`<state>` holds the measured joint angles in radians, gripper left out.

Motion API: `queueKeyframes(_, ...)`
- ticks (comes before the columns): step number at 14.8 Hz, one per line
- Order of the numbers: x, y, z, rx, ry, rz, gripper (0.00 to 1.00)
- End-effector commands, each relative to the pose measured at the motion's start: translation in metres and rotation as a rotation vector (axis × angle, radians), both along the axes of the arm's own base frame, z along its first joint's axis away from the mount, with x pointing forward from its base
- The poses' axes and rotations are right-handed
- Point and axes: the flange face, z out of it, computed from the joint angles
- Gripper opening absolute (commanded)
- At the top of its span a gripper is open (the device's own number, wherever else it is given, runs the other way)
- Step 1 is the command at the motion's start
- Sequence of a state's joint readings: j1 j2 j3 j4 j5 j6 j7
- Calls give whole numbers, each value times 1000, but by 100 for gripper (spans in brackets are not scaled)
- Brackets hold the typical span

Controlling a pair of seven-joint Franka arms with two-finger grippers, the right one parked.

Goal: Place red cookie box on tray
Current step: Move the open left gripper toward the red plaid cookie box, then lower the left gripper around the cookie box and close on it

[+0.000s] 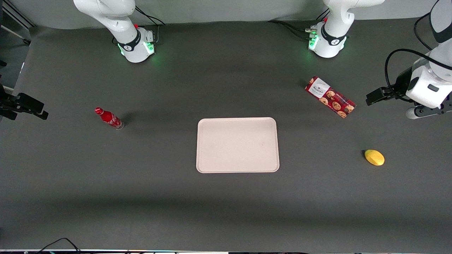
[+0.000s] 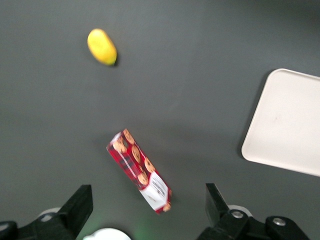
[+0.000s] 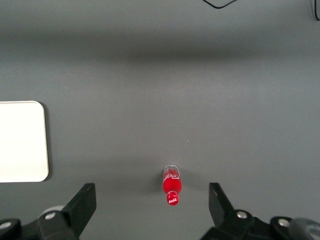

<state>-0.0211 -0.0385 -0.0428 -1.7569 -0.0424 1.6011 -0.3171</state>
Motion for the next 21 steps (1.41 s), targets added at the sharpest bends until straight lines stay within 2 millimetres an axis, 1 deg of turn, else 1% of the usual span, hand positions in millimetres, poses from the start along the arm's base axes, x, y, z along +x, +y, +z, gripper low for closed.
queueKeyframes(1,-9,0,-20,-37,88,215,100)
queueKeyframes(4,-19,15,-40,-42,111,278,100)
queueKeyframes(7,-36,17,-67,-42,90,294,100)
queueKeyframes(10,-49,19,-91,-39,74,316,100)
queueKeyframes(12,-60,20,-116,-35,72,333,100)
queueKeyframes(14,-76,22,-140,-35,41,344,100)
queueKeyframes(17,-89,22,-171,-28,48,351,100)
queueKeyframes(21,-112,24,-216,-19,56,362,100)
